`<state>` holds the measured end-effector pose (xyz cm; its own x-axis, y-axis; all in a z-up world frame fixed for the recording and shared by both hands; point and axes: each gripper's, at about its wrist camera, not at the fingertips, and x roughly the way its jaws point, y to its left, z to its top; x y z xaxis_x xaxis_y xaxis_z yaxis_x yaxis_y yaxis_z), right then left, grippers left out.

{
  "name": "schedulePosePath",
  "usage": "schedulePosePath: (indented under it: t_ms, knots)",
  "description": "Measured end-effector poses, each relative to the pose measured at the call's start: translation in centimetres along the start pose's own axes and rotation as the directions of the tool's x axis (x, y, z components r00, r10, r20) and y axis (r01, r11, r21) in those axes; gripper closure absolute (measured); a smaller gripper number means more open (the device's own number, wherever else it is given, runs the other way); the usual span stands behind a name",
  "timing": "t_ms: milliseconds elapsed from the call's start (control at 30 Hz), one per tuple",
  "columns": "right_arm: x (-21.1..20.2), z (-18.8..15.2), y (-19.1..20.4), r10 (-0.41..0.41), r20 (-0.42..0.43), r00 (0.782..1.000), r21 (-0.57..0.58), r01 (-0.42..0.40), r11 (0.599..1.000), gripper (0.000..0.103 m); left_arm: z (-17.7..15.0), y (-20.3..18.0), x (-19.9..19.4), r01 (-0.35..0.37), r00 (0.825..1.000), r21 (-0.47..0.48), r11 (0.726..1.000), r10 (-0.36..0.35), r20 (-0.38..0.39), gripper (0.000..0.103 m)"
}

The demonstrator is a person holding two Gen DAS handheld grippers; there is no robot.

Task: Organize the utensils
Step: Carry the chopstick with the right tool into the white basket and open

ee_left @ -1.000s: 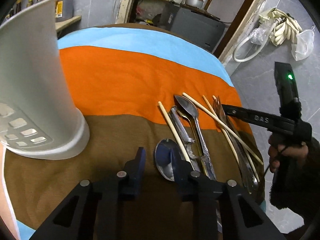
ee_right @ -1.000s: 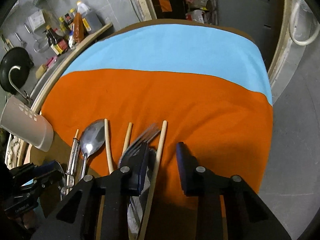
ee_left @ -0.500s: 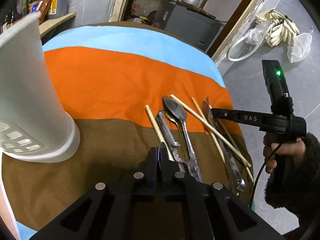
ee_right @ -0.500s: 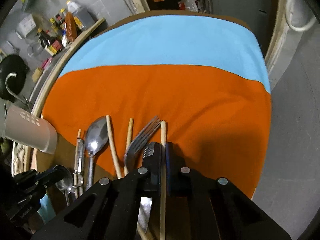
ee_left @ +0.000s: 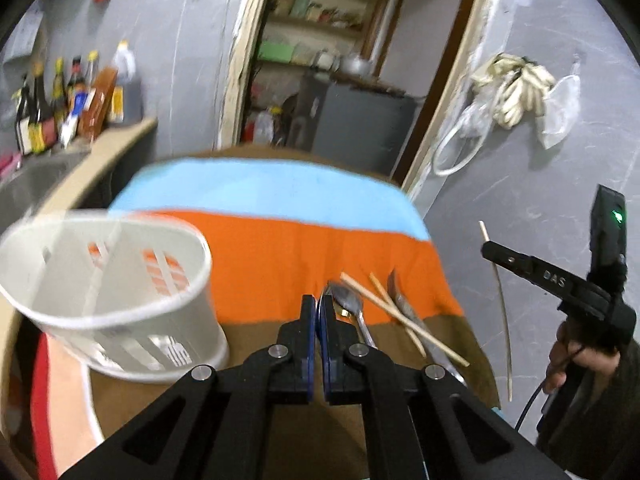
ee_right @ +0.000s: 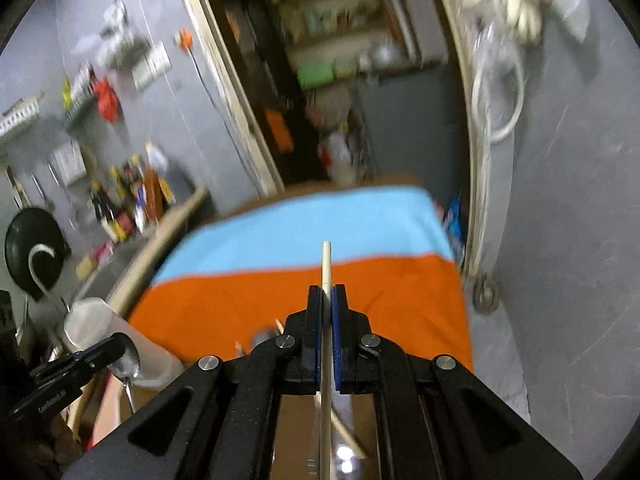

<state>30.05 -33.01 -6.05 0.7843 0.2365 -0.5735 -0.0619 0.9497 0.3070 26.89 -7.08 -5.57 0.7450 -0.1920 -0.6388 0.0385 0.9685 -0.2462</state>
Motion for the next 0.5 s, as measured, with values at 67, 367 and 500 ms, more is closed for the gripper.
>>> schedulePosePath:
  t_ms: [67, 367, 500]
  knots:
    - [-2.6, 0.6, 0.6, 0.01, 0.083, 0.996, 0.011, -0.011, 1.0, 0.099, 1.0, 0.5, -1.5, 0.028, 0.999, 0.015, 0.999, -0.028, 0.032, 0.1]
    - [-6.0, 2.7, 11.9, 0.117, 0.368, 0.922, 0.026, -0.136, 0.99, 0.099, 5.2, 5.8, -8.4, 0.043, 0.989, 0.078, 0.996, -0.054, 0.138, 0.1]
    - [-5.0, 2.5, 16.8, 0.163, 0.44, 0.883, 0.001, -0.182, 0.983, 0.099, 7.2, 10.0, -10.9, -0.014, 0.98, 0.065, 0.998, 0.001, 0.197, 0.1]
